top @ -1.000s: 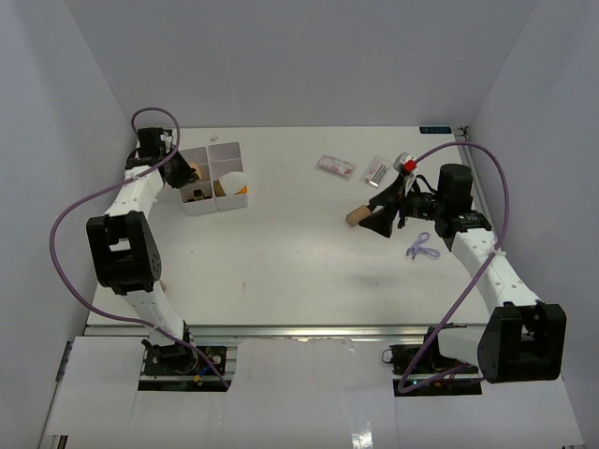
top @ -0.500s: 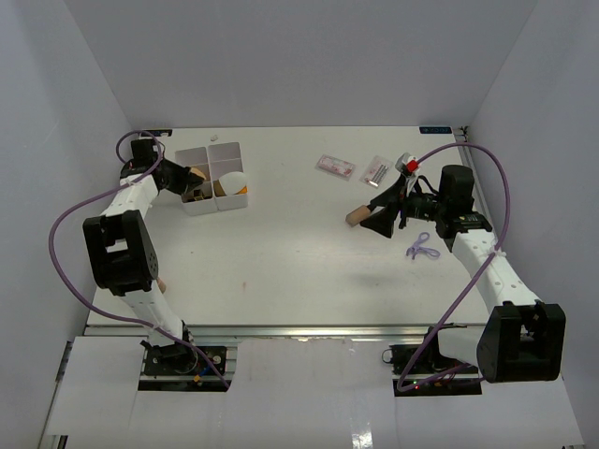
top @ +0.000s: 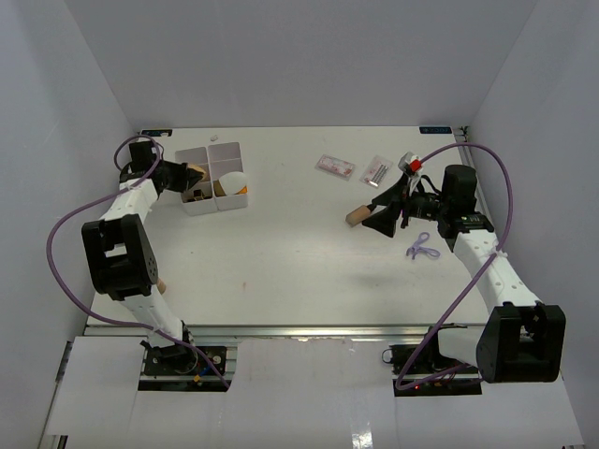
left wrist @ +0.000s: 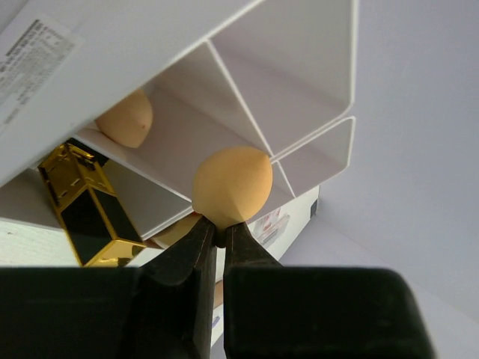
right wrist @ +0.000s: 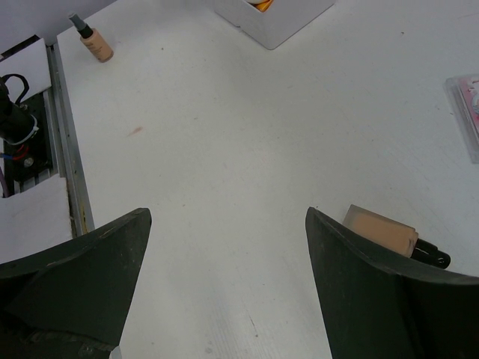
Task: Organize the makeup
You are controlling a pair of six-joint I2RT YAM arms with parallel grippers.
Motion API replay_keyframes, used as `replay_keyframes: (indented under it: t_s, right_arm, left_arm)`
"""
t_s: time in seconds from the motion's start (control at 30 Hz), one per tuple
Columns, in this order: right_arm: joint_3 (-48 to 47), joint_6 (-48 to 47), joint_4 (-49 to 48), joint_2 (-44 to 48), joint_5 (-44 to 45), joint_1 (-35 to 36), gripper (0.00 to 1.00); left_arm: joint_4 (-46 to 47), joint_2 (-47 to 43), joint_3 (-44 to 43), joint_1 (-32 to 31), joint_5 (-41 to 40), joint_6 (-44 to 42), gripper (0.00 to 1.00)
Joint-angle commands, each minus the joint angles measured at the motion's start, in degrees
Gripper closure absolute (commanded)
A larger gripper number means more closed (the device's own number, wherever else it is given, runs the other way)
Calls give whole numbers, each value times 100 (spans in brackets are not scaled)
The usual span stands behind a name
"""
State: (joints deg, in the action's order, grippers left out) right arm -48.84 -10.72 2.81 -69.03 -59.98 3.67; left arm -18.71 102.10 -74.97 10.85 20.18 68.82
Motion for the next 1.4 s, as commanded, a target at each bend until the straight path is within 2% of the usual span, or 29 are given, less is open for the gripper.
replay_keyframes:
  t_s: [0.0,0.17,0.27,0.5,1.0,1.37]
  right_arm:
    - [98,61,-211,162,-149,-72,10]
    - [111,79,-211,168,-169,-97,10]
    - [118,70,-326,162,-183,-121,10]
    - [138,114,-396,172,-208,-169,10]
    - [175,184,-483,206,-251,-264,10]
    - [199,219,-518,206,-269,-297,10]
  left_arm:
    - [231,-332,201,84,-58,403,85]
    - [496,-323,316,104,-54,531,78]
    - [749,-349,394,113,-1,571,67]
    - [1143,-275,565,163,202,688,60]
    - [1352,-299,545,211,350,729,56]
    - [1607,-286,763,233,557,1088,56]
